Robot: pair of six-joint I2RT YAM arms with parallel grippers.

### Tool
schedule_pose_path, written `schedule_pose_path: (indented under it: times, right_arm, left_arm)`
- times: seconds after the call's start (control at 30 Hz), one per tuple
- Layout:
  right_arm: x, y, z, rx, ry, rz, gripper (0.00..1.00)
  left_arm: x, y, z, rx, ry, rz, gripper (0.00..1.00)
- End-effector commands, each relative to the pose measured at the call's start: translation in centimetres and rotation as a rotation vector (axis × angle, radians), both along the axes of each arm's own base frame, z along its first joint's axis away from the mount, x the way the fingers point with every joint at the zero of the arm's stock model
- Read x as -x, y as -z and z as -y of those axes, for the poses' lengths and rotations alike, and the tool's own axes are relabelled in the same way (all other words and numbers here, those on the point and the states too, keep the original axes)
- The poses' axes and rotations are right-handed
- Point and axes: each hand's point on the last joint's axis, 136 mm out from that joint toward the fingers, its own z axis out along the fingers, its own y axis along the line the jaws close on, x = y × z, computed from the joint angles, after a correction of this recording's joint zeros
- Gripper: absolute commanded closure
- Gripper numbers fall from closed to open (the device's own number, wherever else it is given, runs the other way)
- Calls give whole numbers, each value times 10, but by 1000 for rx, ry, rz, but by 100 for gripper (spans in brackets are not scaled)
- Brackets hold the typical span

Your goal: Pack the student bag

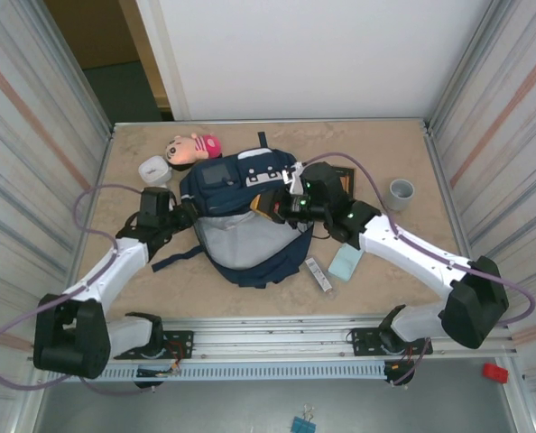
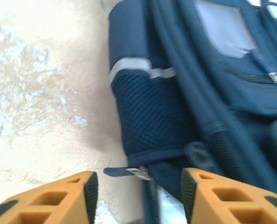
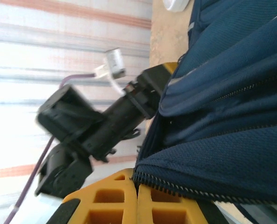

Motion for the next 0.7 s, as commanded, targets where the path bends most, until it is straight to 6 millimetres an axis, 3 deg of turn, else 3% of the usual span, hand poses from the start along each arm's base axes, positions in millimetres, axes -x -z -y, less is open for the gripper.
schedule_pose_path:
  times: [0.0,0.23,0.47,0.67]
  right_arm:
    - [-5,-10,-7,-82,100,3,100]
    - [18,14,-40,-40,85,-28,100]
    - [39,40,-84,-13,-16,-84,96]
    - [59,62,-113,3,-94,-150,83]
  left_arm:
    - [14,-42,-5,5,-16,22,40]
    - [34,-73,-9,-1,-10,58,36]
    - [41,-80,-5,42,-2,81,37]
    - [44,-81,2,88,21,87,38]
